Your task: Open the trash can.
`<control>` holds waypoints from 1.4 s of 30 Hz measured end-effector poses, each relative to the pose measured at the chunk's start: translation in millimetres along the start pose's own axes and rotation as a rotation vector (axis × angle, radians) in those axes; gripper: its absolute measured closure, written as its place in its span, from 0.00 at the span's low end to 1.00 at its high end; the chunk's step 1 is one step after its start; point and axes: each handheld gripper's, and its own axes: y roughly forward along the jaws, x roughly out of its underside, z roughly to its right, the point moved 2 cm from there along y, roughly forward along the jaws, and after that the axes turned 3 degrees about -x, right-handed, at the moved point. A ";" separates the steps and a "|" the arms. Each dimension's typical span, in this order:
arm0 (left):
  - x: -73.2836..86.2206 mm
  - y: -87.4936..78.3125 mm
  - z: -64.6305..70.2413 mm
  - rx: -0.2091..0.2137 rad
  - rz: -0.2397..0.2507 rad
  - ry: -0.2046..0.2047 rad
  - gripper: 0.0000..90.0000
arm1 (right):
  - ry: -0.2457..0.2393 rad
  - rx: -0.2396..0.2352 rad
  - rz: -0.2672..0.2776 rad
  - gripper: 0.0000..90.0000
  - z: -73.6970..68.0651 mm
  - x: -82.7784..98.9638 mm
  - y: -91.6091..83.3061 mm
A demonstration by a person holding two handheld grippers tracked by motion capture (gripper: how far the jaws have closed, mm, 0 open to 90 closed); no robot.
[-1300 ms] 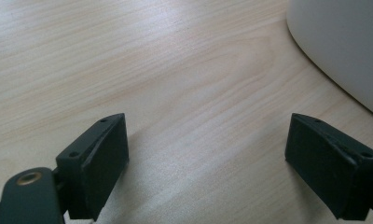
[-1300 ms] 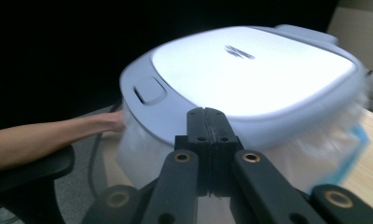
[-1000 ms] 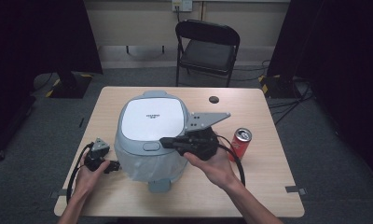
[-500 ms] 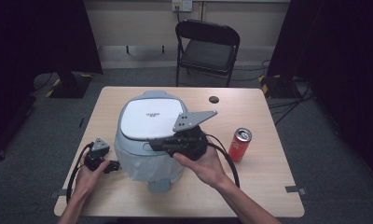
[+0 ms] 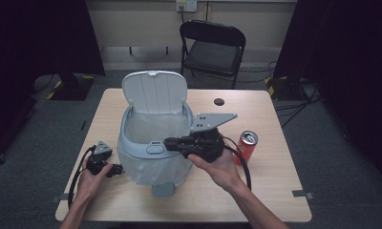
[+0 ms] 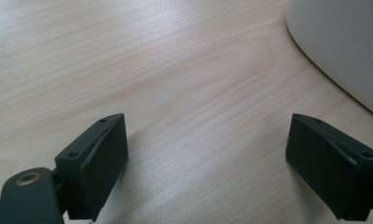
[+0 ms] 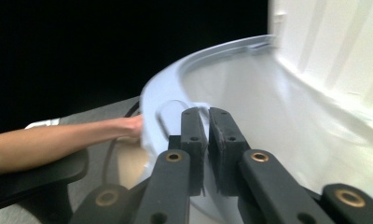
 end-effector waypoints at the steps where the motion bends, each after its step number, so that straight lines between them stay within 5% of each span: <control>1: 0.0 0.0 0.0 0.000 0.000 0.000 0.14 | 0.000 0.000 0.000 0.92 0.0 0.0 0.0; 6: 0.0 0.0 0.0 -0.001 0.000 0.000 0.14 | 0.011 0.097 0.028 0.84 15.0 3.7 -28.1; 17: 0.0 0.0 0.0 -0.001 0.000 0.000 0.14 | 0.108 0.233 -0.011 0.76 45.7 34.7 -42.9; 24: 0.0 0.2 0.2 0.000 0.002 -0.003 0.14 | 0.184 0.303 -0.060 0.63 59.9 80.6 -44.6; 42: 0.0 0.1 0.0 -0.001 0.000 0.001 0.14 | 0.364 0.462 -0.177 0.36 64.9 199.1 -60.7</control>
